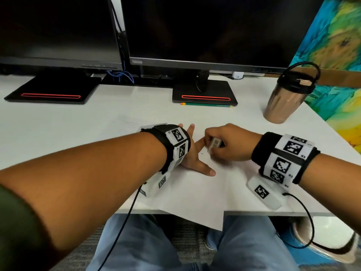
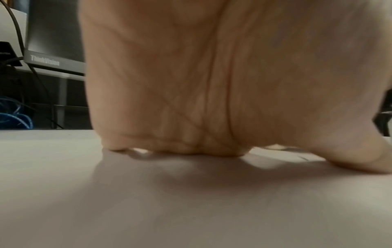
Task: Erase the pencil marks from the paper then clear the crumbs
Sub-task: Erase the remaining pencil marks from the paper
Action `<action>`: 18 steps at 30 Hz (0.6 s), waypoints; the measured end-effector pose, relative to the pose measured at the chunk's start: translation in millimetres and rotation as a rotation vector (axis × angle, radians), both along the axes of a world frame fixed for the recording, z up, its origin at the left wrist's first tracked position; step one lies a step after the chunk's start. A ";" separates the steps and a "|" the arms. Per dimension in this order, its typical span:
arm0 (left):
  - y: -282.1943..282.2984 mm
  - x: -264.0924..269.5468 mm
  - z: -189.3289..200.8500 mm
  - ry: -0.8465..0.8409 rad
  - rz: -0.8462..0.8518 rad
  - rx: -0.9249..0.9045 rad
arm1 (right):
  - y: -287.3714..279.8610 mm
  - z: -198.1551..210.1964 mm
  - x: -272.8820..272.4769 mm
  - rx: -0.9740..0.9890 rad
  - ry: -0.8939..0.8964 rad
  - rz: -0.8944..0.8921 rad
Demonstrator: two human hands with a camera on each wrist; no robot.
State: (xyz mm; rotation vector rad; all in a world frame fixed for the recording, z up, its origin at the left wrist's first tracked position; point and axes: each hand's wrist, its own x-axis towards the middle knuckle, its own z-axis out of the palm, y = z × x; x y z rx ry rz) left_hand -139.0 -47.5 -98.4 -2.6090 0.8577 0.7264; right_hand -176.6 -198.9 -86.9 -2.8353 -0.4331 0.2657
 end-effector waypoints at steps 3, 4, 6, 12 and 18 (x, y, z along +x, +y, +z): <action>-0.1 0.1 -0.9 -0.008 -0.010 0.003 | -0.9 -1.4 -0.4 -0.031 -0.016 0.008; 0.0 0.6 -0.6 -0.008 -0.011 0.008 | 2.2 -3.3 -2.1 -0.015 0.012 0.035; 0.5 0.4 -0.1 -0.001 -0.008 0.007 | 4.3 -3.7 -3.7 0.020 0.048 0.030; -1.0 0.3 1.2 -0.011 -0.012 0.019 | 2.9 -3.9 -5.6 0.021 0.035 0.013; 0.7 -2.0 1.8 -0.012 -0.014 0.001 | -2.9 -1.2 -2.0 -0.002 -0.021 -0.033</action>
